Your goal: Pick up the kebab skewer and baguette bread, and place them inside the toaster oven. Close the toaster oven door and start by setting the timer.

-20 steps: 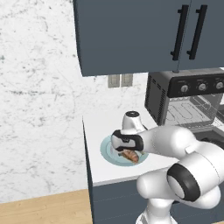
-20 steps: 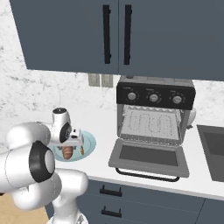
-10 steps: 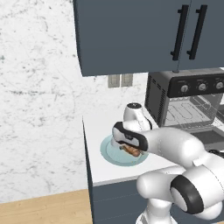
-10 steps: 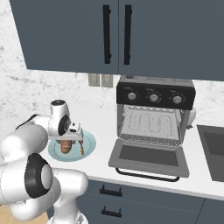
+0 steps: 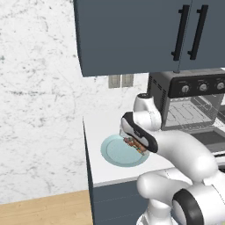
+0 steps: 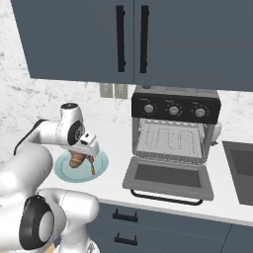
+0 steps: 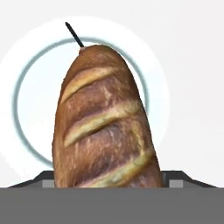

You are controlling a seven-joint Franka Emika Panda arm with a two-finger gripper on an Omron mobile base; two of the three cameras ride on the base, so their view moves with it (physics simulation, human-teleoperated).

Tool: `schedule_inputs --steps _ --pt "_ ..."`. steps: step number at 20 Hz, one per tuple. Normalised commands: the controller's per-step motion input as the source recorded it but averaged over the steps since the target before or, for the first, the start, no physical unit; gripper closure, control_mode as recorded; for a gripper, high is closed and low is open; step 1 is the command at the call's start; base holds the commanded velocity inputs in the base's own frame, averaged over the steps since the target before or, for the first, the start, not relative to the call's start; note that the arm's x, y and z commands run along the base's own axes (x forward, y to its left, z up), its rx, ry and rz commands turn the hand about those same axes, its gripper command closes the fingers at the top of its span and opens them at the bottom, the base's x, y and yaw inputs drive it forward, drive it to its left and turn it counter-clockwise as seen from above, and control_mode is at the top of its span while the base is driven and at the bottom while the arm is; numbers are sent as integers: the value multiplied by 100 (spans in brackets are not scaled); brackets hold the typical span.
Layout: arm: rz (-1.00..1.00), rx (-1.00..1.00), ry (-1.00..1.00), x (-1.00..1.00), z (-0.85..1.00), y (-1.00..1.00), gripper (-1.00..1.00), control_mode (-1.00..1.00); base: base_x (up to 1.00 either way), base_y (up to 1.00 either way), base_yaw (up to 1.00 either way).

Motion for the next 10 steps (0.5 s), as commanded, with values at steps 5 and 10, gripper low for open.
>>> schedule_inputs --steps 5,10 --pt "-43 7 4 0 33 -90 100 -100 0 0 0" --pt "-46 5 5 14 24 -87 100 -100 0 0 0"
